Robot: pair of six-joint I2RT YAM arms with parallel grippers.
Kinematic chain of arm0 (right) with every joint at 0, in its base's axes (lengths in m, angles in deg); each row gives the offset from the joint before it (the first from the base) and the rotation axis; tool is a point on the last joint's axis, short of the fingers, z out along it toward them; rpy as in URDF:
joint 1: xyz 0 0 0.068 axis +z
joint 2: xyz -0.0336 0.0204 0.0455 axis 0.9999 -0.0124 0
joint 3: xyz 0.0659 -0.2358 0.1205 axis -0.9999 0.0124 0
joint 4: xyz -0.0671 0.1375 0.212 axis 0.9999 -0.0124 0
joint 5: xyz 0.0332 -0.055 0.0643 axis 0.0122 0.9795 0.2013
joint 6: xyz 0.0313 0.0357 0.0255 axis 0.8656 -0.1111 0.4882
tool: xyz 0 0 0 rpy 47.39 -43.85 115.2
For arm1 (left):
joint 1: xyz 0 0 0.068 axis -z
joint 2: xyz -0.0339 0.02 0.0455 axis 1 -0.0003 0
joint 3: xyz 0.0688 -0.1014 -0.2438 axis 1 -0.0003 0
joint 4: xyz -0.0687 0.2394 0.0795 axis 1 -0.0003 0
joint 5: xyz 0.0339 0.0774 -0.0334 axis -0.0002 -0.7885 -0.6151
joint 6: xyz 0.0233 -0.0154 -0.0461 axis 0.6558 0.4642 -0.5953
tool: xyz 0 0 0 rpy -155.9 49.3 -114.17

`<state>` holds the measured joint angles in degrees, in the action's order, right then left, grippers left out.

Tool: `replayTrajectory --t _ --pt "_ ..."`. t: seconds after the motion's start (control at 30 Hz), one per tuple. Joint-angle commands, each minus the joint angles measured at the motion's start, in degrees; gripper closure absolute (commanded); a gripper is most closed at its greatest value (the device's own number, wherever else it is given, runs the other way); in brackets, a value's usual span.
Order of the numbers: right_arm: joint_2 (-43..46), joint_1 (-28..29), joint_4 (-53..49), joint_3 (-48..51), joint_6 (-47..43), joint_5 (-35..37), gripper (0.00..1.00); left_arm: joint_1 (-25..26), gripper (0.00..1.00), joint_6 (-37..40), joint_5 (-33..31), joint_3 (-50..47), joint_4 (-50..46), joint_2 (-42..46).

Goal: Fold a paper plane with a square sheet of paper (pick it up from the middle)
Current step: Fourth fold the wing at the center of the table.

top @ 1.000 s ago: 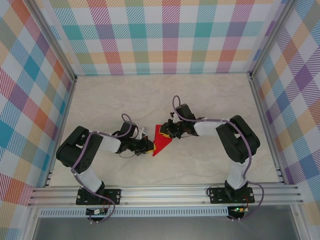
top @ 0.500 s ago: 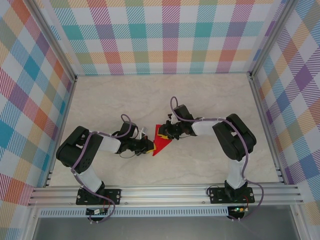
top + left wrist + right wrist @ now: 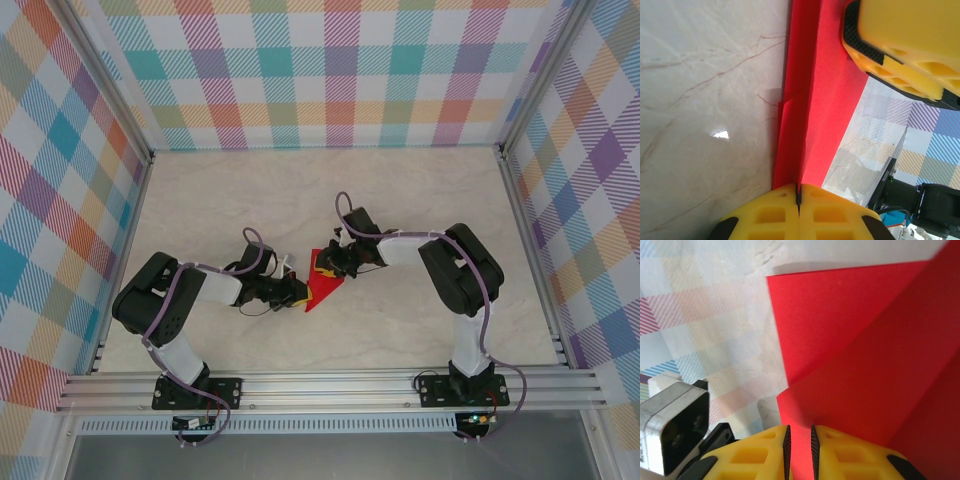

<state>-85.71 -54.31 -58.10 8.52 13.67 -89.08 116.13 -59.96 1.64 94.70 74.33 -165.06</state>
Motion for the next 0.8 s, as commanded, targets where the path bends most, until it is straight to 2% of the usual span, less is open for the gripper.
replayTrajectory --t 0.0,0.17,0.47,0.6,0.77 --pt "-1.6 0.1 -3.7 -0.8 -1.3 2.3 0.80 -0.3 1.00 1.6 -10.1 -0.8 -10.0 -3.1" --pt "-2.7 0.1 -4.4 -0.8 -1.3 2.2 0.80 -0.3 0.99 2.3 -9.9 0.2 -11.1 -1.9" --pt "-3.1 0.2 -6.0 -1.3 -2.3 1.9 0.80 -0.3 0.85 2.8 -10.2 1.2 -12.8 0.7" --pt "-3.3 0.2 -6.6 -1.0 -2.9 2.1 0.81 -0.1 0.79 3.1 -10.3 1.1 -14.1 4.4" --pt "-3.4 0.2 -6.3 -0.3 -3.0 2.0 0.81 0.2 0.79 4.0 -9.8 1.7 -15.6 7.1"
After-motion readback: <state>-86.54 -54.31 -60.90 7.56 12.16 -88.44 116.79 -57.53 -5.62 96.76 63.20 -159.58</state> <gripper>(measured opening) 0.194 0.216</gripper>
